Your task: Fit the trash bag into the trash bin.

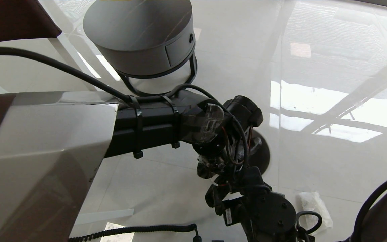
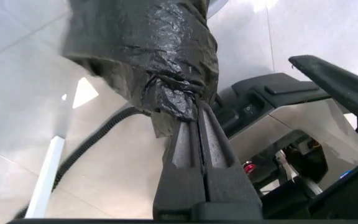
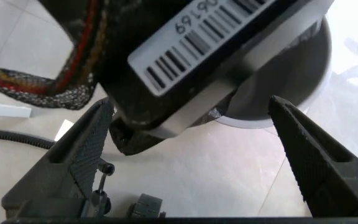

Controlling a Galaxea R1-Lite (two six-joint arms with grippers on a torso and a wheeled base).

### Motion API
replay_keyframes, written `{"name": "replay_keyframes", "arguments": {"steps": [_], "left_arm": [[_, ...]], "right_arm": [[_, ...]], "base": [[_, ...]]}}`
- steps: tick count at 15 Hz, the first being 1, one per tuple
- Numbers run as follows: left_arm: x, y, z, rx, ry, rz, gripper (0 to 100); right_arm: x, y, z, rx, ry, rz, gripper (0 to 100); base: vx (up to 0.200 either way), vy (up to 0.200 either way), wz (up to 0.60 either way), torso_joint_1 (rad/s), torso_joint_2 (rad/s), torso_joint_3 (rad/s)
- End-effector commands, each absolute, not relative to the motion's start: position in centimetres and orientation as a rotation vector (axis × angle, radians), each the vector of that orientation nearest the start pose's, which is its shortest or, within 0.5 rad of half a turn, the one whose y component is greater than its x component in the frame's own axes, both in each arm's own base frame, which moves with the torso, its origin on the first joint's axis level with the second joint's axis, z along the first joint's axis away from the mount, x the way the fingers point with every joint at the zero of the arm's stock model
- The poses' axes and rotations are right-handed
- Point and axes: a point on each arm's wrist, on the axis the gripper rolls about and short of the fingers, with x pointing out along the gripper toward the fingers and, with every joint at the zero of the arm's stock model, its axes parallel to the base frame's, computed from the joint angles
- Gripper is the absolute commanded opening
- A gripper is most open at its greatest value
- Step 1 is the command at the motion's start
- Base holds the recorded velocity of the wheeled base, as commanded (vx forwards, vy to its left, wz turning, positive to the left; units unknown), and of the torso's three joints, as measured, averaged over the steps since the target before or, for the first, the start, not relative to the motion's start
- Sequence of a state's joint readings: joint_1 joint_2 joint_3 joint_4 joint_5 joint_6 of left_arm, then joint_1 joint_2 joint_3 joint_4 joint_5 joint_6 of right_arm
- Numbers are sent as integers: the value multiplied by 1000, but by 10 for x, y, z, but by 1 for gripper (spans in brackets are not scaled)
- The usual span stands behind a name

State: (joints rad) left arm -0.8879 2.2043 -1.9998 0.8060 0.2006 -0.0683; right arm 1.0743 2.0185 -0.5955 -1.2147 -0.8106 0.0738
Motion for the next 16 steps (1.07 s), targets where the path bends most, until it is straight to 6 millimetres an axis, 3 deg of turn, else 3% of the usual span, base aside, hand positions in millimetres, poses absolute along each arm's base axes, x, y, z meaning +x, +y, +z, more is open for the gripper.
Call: {"name": "replay_keyframes", "arguments": {"steps": [1,5,7,12,16], "left_arm": [[266,-321,198,467,889,-596,0],[272,-323,192,486,868,-573,0],[273,-324,195,488,836,-571,0],[264,-314,224,459,767,-571,0],[258,-311,233,454,744,-569,0]], "right_arm": [[167,275,91,-93,130,261,100],[160,272,89,-104,138,274,100],[161,273,71,-127,172,264,100],[165,273,54,-91,167,251,100],[186,272,52,-23,123,195,100]], "base": [[0,0,0,0,0,0],[0,0,0,0,0,0],[0,0,0,0,0,0],[0,0,0,0,0,0],[0,0,0,0,0,0]]}}
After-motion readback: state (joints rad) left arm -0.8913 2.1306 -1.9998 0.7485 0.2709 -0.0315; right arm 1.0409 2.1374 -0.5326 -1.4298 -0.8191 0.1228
